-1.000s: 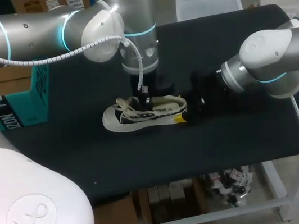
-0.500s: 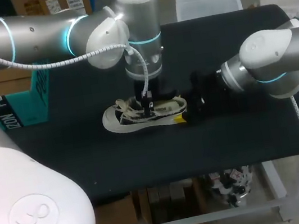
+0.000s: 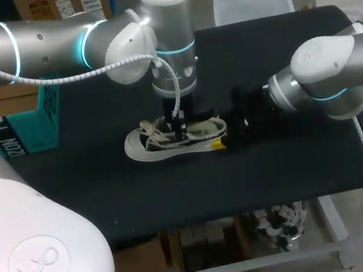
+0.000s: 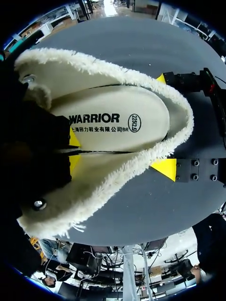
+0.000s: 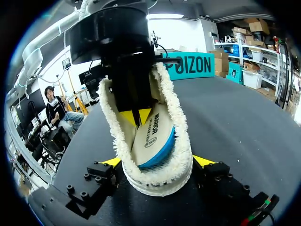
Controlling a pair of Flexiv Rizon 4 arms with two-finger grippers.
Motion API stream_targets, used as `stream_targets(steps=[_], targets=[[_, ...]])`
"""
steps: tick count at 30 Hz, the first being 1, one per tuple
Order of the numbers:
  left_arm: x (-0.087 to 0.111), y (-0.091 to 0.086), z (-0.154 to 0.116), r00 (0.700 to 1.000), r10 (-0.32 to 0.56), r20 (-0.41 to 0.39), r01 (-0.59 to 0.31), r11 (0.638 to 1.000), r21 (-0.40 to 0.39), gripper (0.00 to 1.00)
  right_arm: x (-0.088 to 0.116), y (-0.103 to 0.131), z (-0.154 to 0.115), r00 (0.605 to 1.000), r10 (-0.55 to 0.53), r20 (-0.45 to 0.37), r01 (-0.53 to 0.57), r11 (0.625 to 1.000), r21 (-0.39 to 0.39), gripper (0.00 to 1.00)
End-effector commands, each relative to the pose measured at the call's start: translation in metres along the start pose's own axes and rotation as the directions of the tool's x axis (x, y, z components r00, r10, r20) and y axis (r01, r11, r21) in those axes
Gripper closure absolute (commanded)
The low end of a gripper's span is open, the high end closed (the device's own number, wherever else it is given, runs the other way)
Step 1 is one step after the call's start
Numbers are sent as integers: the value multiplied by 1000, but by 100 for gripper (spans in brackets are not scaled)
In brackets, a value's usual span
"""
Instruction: Open the shoe tongue, take the insole out of the shoe, put the insole back into the shoe, and pack the shoe into the shoebox
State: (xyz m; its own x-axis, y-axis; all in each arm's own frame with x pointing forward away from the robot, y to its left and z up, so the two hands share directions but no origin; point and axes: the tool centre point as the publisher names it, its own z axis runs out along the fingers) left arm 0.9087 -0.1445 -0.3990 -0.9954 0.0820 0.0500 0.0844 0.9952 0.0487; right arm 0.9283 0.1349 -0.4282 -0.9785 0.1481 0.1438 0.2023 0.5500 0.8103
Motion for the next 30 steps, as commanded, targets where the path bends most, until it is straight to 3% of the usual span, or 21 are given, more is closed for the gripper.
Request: stream_targets(steps=[1,13,23,30], targets=[[10,-2,13,1000,0,18,0,1000,-8,80,-2,-5,2,1000,0,-1,0,1000,-3,100],[10,-5,25,999,-9,51,10,1000,-13,68,-2,-5,2,1000,0,-1,0,1000,-3,100],[-2,-7,51,993,-41,113,44,999,-27,65,-2,-5,2,1000,0,-1,0,1000,-3,100],[-19,3,60,992,-63,114,65,998,-17,67,-2,-5,2,1000,0,-1,0,1000,-3,100]])
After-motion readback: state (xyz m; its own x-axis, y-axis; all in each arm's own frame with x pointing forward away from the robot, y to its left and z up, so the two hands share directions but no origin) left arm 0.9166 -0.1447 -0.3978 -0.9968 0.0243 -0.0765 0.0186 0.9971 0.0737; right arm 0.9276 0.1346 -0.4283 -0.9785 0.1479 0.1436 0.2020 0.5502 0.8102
